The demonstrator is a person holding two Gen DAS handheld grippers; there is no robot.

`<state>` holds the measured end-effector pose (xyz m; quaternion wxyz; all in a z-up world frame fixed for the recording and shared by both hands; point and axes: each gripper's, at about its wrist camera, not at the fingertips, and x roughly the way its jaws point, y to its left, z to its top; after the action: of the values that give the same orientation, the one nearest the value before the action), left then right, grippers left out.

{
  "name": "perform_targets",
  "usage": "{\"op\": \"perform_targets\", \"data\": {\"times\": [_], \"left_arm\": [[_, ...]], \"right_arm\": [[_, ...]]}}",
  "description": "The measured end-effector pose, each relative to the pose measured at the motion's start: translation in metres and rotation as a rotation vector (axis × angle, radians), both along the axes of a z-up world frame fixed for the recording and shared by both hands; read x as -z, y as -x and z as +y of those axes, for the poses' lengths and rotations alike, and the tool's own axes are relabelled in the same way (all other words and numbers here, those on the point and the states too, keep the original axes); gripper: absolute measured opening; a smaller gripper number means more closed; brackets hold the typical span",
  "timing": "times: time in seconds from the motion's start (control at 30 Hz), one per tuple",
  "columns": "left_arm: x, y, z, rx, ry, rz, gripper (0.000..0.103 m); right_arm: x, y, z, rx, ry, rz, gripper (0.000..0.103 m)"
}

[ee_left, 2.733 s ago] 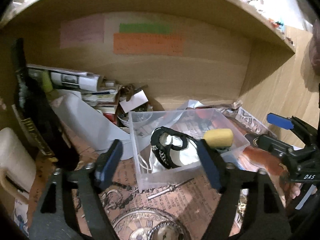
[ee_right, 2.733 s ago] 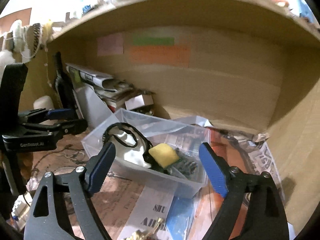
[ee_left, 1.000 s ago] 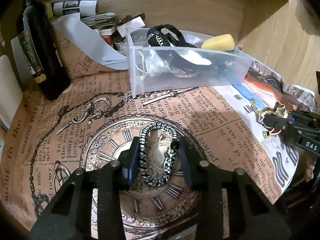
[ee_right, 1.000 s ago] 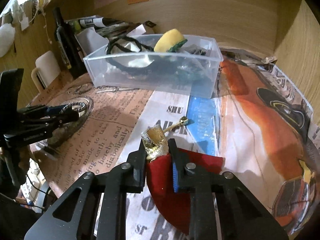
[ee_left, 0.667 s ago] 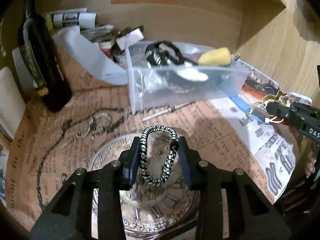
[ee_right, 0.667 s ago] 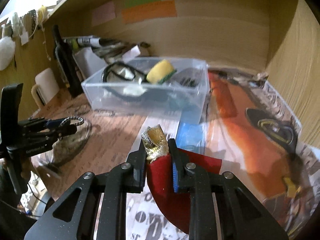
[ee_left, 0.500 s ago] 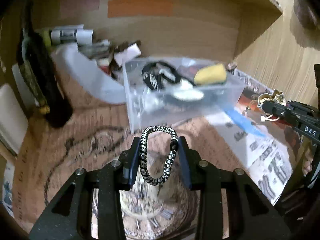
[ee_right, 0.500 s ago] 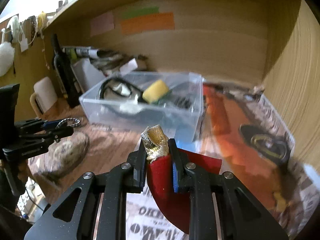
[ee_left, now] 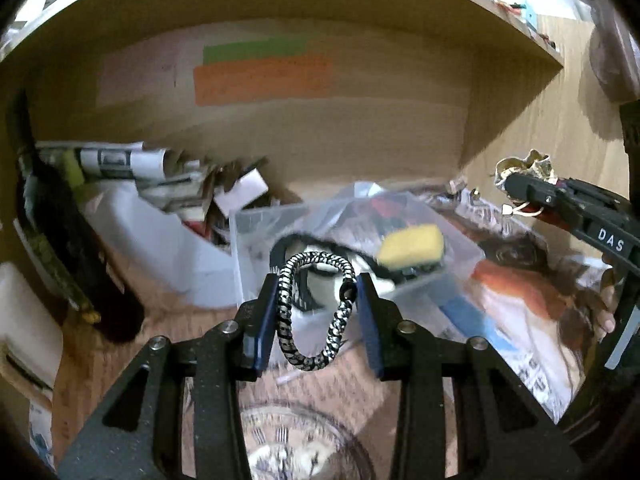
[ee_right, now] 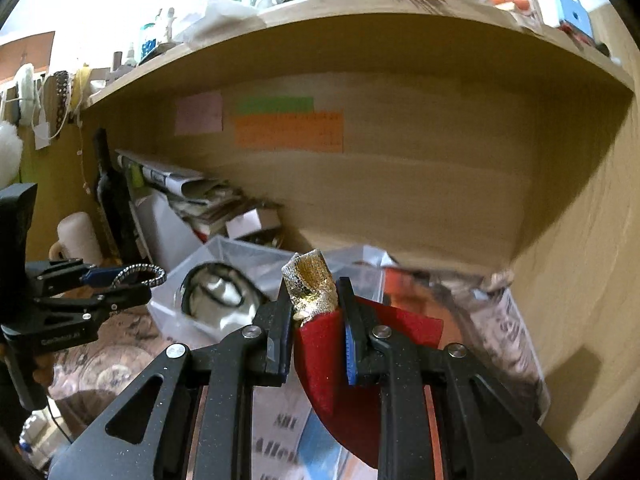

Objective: Organize soft objects
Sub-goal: 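Drop the red pouch into the clear box with the right tool while the left drops the bracelet in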

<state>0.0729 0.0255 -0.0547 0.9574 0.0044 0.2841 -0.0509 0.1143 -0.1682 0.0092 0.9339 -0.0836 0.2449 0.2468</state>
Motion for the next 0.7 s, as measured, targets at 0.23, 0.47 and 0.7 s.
{"op": "perform_targets", "data": {"times": [0.23, 0.47, 0.7], "left_arm": [[-0.006, -0.045, 0.003, -0.009, 0.044, 0.017, 0.037], [0.006, -0.085, 0.004, 0.005, 0.08, 0.08, 0.037], [0.026, -0.113, -0.007, 0.024, 0.075, 0.147, 0.037]], "right_arm": [[0.003, -0.032, 0.014, -0.01, 0.016, 0.011, 0.018], [0.027, -0.07, 0.024, -0.003, 0.035, 0.092, 0.018], [0.054, -0.103, 0.029, 0.024, 0.058, 0.199, 0.018]]}}
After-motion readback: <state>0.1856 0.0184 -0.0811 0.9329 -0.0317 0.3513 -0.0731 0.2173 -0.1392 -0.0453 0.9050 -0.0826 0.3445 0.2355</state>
